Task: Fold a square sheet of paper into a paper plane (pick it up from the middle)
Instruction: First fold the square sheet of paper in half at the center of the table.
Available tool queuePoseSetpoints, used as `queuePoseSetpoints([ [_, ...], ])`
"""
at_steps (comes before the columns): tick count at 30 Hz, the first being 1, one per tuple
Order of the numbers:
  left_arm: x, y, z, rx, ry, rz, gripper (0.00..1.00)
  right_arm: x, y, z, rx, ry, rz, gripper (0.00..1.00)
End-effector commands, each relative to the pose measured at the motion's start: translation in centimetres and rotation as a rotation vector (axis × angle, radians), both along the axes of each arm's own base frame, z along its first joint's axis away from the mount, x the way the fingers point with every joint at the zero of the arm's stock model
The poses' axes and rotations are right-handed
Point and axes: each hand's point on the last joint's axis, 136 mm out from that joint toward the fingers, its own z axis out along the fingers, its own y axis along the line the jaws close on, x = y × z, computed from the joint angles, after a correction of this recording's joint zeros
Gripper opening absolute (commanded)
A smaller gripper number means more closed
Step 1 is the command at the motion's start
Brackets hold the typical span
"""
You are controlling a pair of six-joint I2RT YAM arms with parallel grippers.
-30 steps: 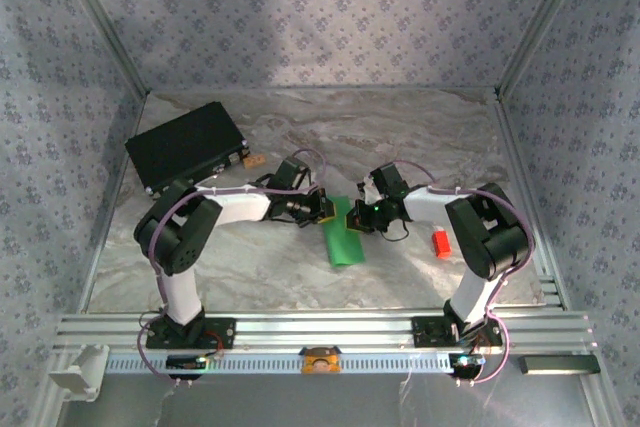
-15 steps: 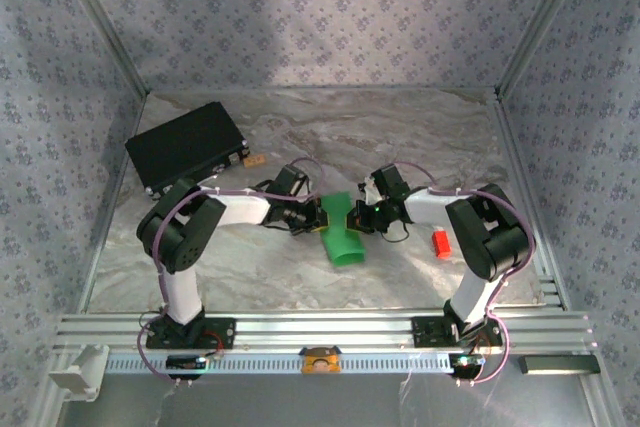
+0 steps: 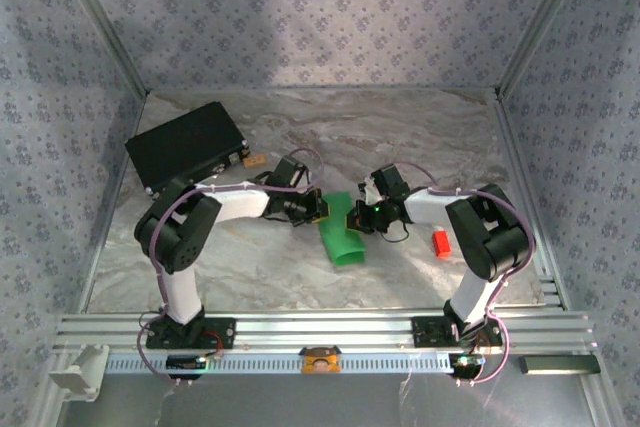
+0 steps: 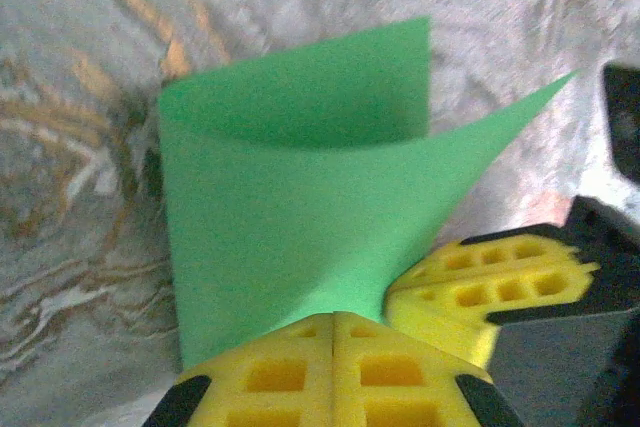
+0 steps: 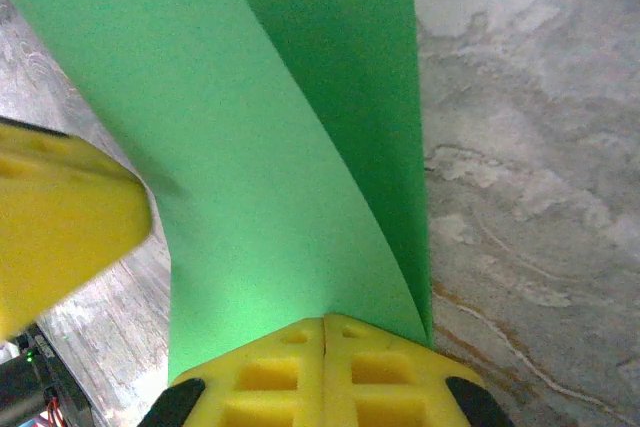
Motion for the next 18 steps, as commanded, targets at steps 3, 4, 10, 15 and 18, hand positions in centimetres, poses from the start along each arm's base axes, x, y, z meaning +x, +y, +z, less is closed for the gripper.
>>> queuePoseSetpoints([
  [3,0.3,0.3,-1.7,0.005,0.041,0.012,0.00,-3.2,-3.5,-4.6,-0.198,0.132,-0.042,0.00],
  [4,0.3,0.6,-2.1,0.015,0.045,0.016,0.00,-3.2,-3.5,-4.7,-0.200,0.132,-0.042,0.00],
  [10,0.0,1.4,-4.1,0.063,0.080,0.032,0.00,-3.4,-3.4,-4.7,-0.199,0.136,-0.040,0.00],
  [15,1.1,0.7,-1.6,0.047,0.041,0.017,0.00,-3.3,-3.4,-4.5,-0.195,0.130,-0.038,0.00],
  [18,1.7,0.0,-0.1,0.018,0.012,0.003,0.00,-3.3,-3.4,-4.5,-0.196,0.130,-0.039,0.00],
])
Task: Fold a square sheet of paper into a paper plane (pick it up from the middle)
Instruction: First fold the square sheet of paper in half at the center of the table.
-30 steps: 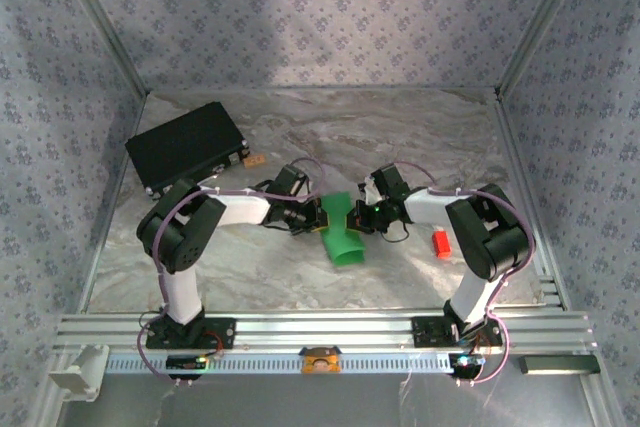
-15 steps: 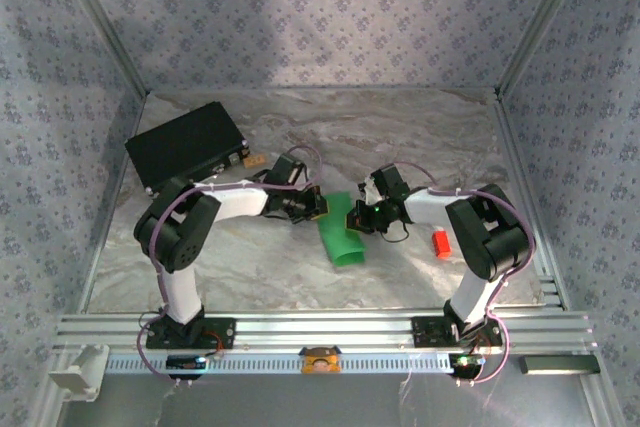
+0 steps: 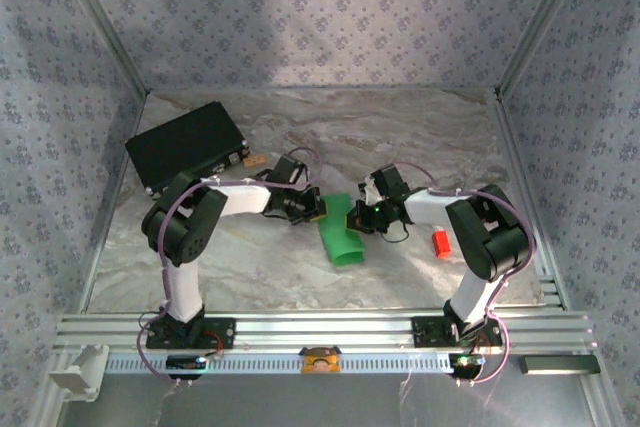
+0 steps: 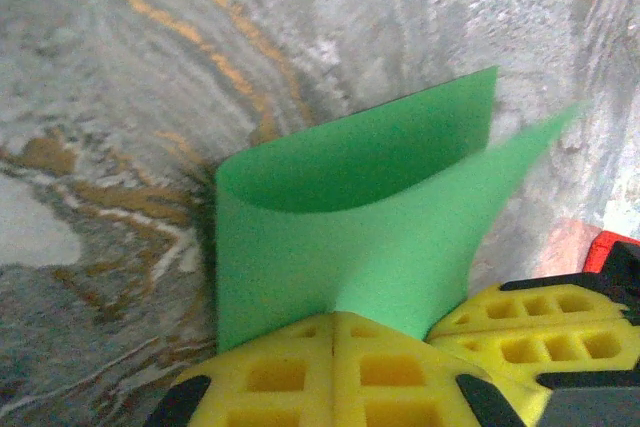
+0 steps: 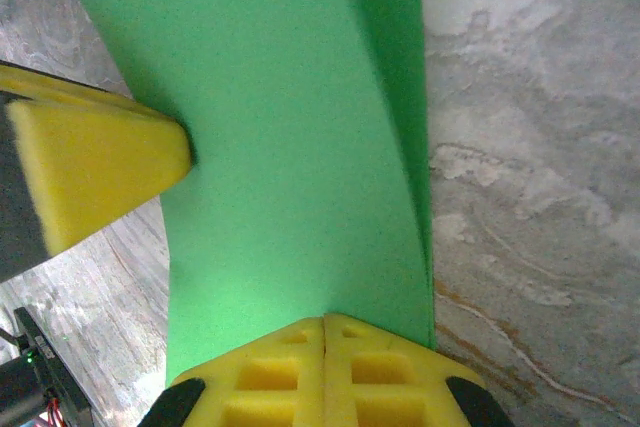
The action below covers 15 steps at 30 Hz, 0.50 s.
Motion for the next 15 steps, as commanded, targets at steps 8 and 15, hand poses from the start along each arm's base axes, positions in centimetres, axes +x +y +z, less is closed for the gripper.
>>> queuePoseSetpoints([
  [8,1.1,0.2,-0.6,0.006,0.008,-0.014,0.00,-3.2,-3.4,-4.5,-0.196,0.130,-0.037,0.00],
  [15,1.8,1.5,-2.1,0.018,-0.005,0.020,0.00,-3.3,-3.4,-4.5,-0.192,0.130,-0.037,0.00],
])
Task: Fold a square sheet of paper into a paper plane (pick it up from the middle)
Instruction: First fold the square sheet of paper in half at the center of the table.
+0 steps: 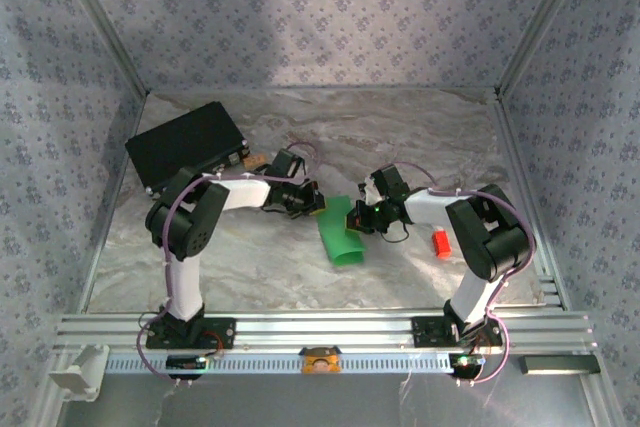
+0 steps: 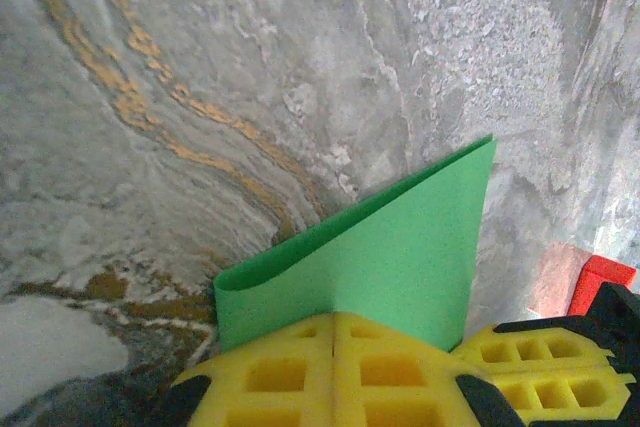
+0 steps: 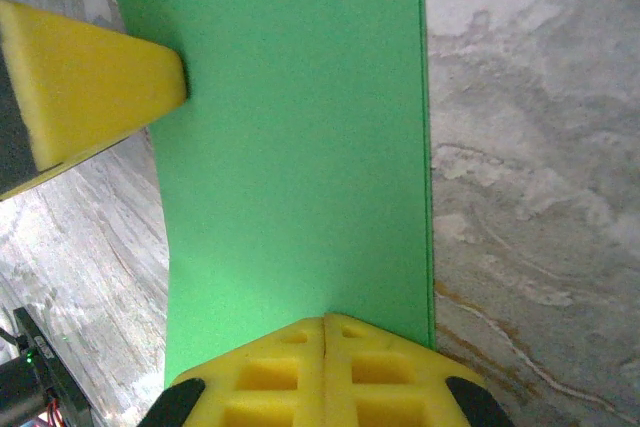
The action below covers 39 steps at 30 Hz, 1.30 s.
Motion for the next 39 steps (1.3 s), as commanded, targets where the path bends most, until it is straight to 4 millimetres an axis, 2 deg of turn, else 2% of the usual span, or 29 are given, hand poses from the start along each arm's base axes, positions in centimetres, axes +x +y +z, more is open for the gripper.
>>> queuePoseSetpoints([
  [1,0.2,1.1,-1.6,0.029,-0.002,0.012,0.00,-3.4,-3.4,-4.6,-0.194,0.135,-0.037,0.00],
  [11,2.3,3.1,-1.8,0.092,0.020,0.129,0.00,-3.3,-3.4,-4.6,-0.191,0.131,-0.035,0.00],
  [24,4.3,3.3,-1.6,0.103,0.040,0.202,0.00,-3.5,-3.4,-4.5,-0.184,0.129,-0.029,0.00],
  [31,5.0,4.5,-2.2,0.152,0.048,0.263,0.00,-3.6,-3.3,-4.6,-0.184,0.129,-0.028,0.00],
  [39,5.7,4.9,-2.0,0.172,0.045,0.295,0.00,-3.4,-3.4,-4.3,-0.187,0.117,-0.040,0.00],
])
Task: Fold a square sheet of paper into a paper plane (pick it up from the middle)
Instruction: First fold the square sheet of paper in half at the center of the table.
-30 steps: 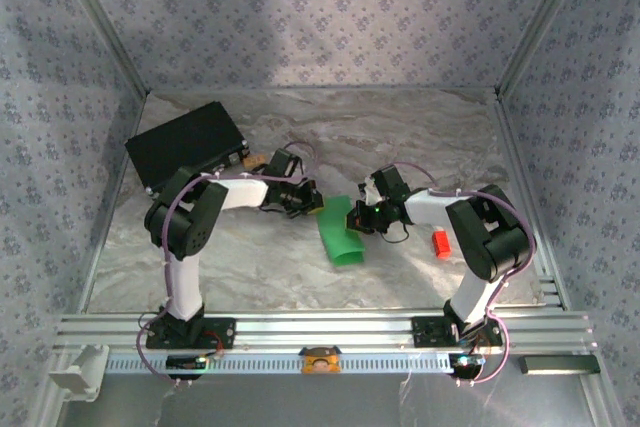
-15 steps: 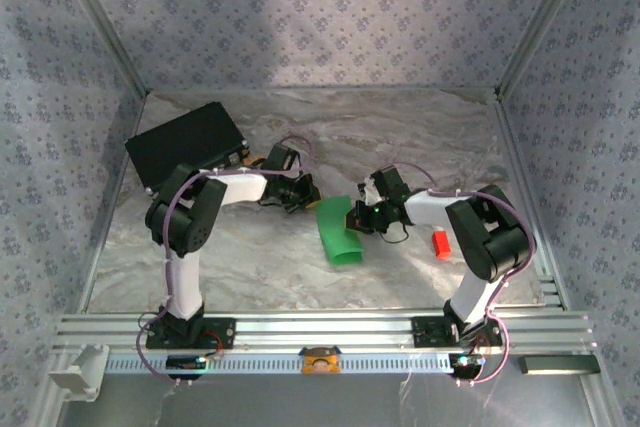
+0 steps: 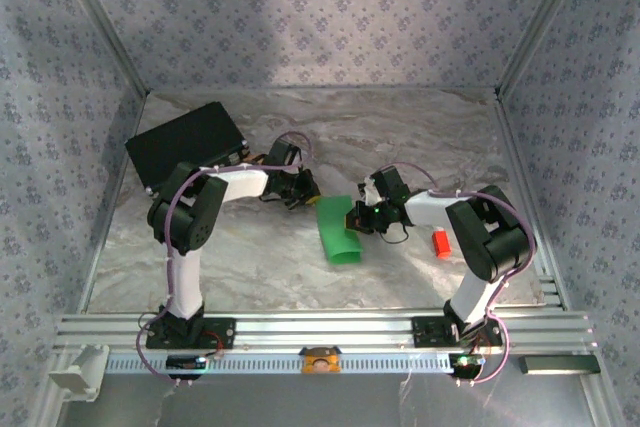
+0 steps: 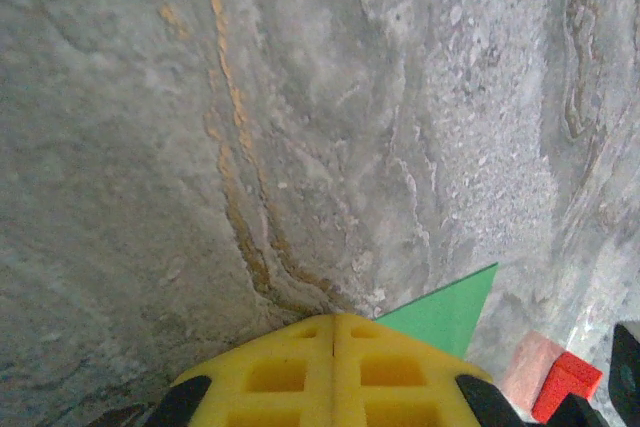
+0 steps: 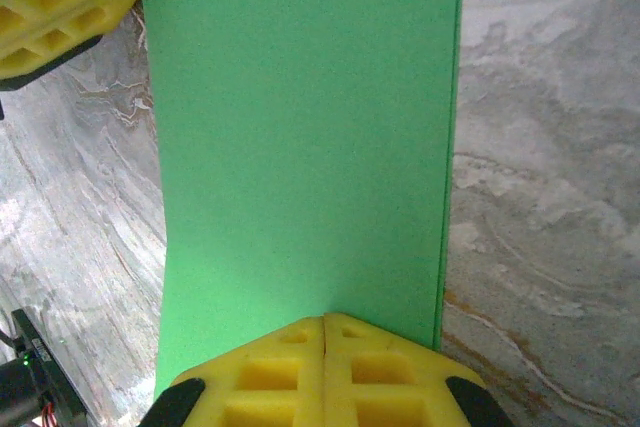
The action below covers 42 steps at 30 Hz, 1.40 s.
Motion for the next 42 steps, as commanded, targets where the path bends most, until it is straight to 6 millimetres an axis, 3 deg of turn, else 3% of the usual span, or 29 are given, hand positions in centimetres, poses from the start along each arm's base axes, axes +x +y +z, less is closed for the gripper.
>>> queuePoseSetpoints([
  [1,1.8,3.0,-1.9,0.114,-0.002,0.105,0.00,-3.5,-3.6,-4.3,-0.192,0.143,-0.044,0.00],
  [11,1.9,2.0,2.4,0.063,-0.088,0.063,0.01,-3.1,-3.2,-4.2,-0.184,0.136,-0.062,0.00],
  [14,1.0,1.3,4.1,0.051,-0.116,0.024,0.02,-3.2,-3.2,-4.2,-0.186,0.139,-0.062,0.00],
  [20,-1.4,-0.9,5.4,-0.053,-0.118,-0.027,0.01,-3.0,-3.5,-4.1,-0.197,0.125,-0.073,0.00],
  [28,-5.6,-3.0,4.3,-0.110,-0.041,-0.121,0.00,-3.1,-3.5,-4.2,-0.201,0.130,-0.073,0.00],
  [42,-9.9,-2.7,2.1,-0.145,0.039,-0.212,0.00,-3.2,-3.6,-4.3,-0.211,0.129,-0.072,0.00],
])
